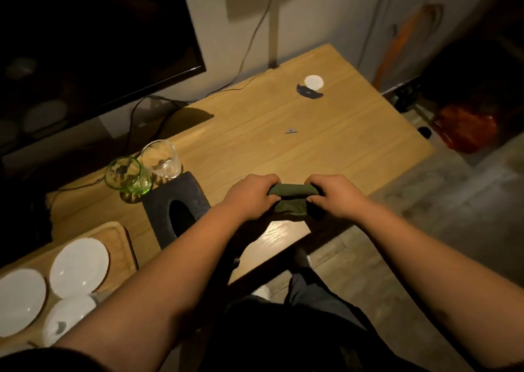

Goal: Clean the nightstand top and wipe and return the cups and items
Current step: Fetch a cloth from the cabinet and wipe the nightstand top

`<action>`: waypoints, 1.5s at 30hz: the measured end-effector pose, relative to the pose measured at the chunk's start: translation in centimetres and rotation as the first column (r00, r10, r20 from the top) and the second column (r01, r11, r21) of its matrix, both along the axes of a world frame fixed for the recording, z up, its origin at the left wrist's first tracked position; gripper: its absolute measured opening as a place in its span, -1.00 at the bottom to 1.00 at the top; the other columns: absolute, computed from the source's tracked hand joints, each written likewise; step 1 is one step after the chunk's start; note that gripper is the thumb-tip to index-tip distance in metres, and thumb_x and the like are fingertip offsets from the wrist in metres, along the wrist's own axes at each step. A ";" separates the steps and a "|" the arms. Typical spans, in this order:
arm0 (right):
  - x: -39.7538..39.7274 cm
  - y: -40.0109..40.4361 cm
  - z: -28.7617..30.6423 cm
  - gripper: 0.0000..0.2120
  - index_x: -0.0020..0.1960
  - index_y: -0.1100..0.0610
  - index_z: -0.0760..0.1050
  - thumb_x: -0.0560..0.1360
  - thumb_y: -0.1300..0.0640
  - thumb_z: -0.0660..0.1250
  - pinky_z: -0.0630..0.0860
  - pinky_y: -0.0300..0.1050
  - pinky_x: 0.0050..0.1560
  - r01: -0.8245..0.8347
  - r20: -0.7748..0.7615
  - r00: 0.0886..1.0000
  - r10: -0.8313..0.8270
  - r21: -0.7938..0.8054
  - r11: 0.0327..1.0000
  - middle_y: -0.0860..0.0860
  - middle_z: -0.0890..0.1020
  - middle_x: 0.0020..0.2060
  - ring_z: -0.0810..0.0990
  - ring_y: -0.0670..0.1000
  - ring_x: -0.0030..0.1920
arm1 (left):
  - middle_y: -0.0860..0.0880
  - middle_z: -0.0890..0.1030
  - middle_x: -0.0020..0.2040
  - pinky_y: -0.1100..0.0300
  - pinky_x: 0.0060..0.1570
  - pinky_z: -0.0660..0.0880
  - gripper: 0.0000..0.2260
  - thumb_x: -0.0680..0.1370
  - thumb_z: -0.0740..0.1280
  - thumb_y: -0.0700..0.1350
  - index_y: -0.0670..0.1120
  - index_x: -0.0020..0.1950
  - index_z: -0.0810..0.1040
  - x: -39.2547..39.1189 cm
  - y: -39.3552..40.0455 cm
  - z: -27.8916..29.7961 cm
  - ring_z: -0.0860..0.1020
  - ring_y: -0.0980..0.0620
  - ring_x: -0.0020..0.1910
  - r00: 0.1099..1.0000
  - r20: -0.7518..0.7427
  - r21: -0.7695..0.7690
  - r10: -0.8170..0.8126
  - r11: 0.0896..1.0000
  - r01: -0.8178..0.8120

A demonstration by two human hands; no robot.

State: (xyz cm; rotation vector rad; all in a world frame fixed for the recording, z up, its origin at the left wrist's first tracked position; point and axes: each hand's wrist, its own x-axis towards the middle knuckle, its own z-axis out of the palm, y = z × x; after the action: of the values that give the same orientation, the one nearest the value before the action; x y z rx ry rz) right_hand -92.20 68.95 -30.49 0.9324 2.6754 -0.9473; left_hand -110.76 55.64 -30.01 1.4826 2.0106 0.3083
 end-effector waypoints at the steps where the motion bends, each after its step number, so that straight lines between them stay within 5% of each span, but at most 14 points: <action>1: 0.7 -0.3 0.2 -0.87 -0.01 -0.05 0.49 0.47 0.08 0.40 0.50 -0.09 -0.19 0.037 0.002 0.999 -0.037 -0.004 0.999 -0.08 0.59 -0.19 0.57 -0.01 -0.14 | 0.02 0.58 -0.09 0.11 -0.23 0.47 -0.86 0.54 0.33 0.03 0.09 0.09 0.51 0.2 0.1 0.4 0.53 -0.02 -0.11 1.000 0.007 0.009 -0.015 1.000 0.015; 10: 16.6 -8.6 4.3 -0.87 -0.07 -0.11 0.49 0.45 0.07 0.41 0.51 -0.10 -0.23 0.532 -0.067 0.845 -0.531 0.005 0.846 -0.13 0.58 -0.24 0.56 -0.07 -0.20 | -0.02 0.62 -0.03 0.02 -0.09 0.52 -0.82 0.53 0.36 -0.04 0.02 0.12 0.55 12.2 2.5 5.0 0.55 -0.03 -0.04 0.889 -0.003 0.094 -0.457 0.885 0.456; 14: 25.0 -12.7 5.6 -0.83 -0.16 -0.15 0.46 0.42 0.08 0.43 0.39 -0.21 -0.34 0.718 -0.112 0.692 -0.713 0.006 0.696 -0.20 0.53 -0.32 0.50 -0.20 -0.27 | -0.03 0.63 0.00 0.00 -0.04 0.52 -0.77 0.53 0.37 -0.03 0.01 0.17 0.53 20.5 3.3 6.4 0.56 -0.04 -0.01 0.760 -0.042 0.106 -0.649 0.753 0.649; 17: 32.2 -17.1 6.2 -0.85 -0.16 -0.13 0.47 0.43 0.08 0.42 0.42 -0.18 -0.31 0.833 -0.111 0.549 -0.828 -0.011 0.553 -0.15 0.57 -0.28 0.55 -0.11 -0.23 | -0.03 0.64 -0.02 0.00 -0.05 0.54 -0.78 0.52 0.37 -0.04 0.01 0.16 0.54 28.6 2.9 7.2 0.58 -0.04 -0.03 0.629 -0.070 0.105 -0.774 0.621 0.777; 21: 42.8 -25.6 6.7 -0.77 -0.26 -0.15 0.40 0.45 0.08 0.41 0.35 -0.18 -0.38 0.939 -0.126 0.340 -0.932 -0.008 0.344 -0.14 0.53 -0.32 0.52 -0.13 -0.28 | 0.04 0.63 -0.19 0.07 -0.20 0.56 -0.87 0.52 0.35 -0.08 0.03 0.06 0.55 41.5 -0.2 8.0 0.62 0.04 -0.26 0.429 -0.038 0.110 -0.902 0.423 0.899; 24: 50.3 -32.6 7.1 -0.82 -0.20 -0.13 0.44 0.45 0.08 0.41 0.37 -0.17 -0.34 0.976 -0.127 0.216 -0.968 0.013 0.216 -0.16 0.54 -0.29 0.53 -0.10 -0.23 | 0.07 0.63 -0.28 0.12 -0.29 0.57 -0.91 0.53 0.33 -0.08 0.03 0.02 0.55 51.1 -4.3 8.4 0.62 0.10 -0.38 0.282 -0.017 0.101 -0.959 0.279 0.955; 28: 59.6 -42.7 7.9 -0.85 0.01 0.06 0.56 0.45 0.10 0.42 0.49 -0.08 -0.13 0.998 -0.130 0.038 -0.991 0.063 0.030 -0.04 0.57 -0.20 0.56 0.01 -0.10 | 0.05 0.63 -0.21 0.15 -0.29 0.52 -0.91 0.55 0.31 -0.05 0.04 0.03 0.55 63.5 -11.3 8.9 0.61 0.07 -0.28 0.083 -0.024 0.107 -0.996 0.080 0.991; 33: 67.4 -55.3 9.2 -0.84 0.03 0.04 0.53 0.47 0.08 0.40 0.36 -0.48 -0.27 0.972 -0.140 -0.221 -0.965 0.045 -0.229 -0.09 0.56 -0.15 0.51 -0.12 -0.14 | 0.07 0.60 -0.08 0.15 -0.13 0.49 -0.81 0.50 0.34 0.01 0.09 0.11 0.56 76.2 -20.1 9.6 0.57 0.09 -0.13 -0.125 -0.050 0.140 -0.991 -0.131 0.981; 37: 72.2 -63.8 9.6 -0.77 0.12 0.05 0.53 0.48 0.05 0.37 0.46 -0.14 -0.08 0.921 -0.059 -0.378 -0.924 0.079 -0.381 -0.01 0.59 -0.05 0.54 -0.02 -0.06 | 0.04 0.61 -0.01 0.10 -0.07 0.54 -0.79 0.51 0.37 -0.02 0.08 0.14 0.57 84.4 -27.3 9.9 0.56 0.08 -0.08 -0.316 -0.018 0.166 -0.949 -0.314 0.935; 40: 74.5 -68.8 9.7 -0.75 0.14 0.11 0.53 0.47 0.10 0.40 0.42 -0.11 -0.04 0.869 -0.072 -0.478 -0.875 0.109 -0.483 0.07 0.60 0.00 0.52 0.00 -0.03 | 0.00 0.62 -0.03 0.02 -0.08 0.61 -0.81 0.54 0.34 0.01 0.10 0.15 0.54 89.6 -31.7 9.2 0.60 0.04 -0.11 -0.410 0.007 0.146 -0.912 -0.404 0.903; 45: 79.3 -75.5 8.9 -0.78 0.12 0.08 0.55 0.48 0.12 0.40 0.40 -0.17 -0.02 0.755 -0.083 -0.641 -0.763 0.106 -0.647 -0.01 0.57 -0.03 0.48 -0.07 -0.04 | 0.01 0.61 -0.04 0.21 -0.09 0.43 -0.79 0.55 0.33 -0.01 0.03 0.17 0.56 99.1 -38.2 8.1 0.56 0.06 -0.08 -0.576 0.023 0.193 -0.817 -0.562 0.805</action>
State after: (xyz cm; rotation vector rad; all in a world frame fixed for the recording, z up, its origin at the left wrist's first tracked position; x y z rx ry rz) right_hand -12.91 -6.55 -21.64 3.5761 0.4096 -0.5208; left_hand -11.63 17.48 -21.94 2.4722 -0.4736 -0.3738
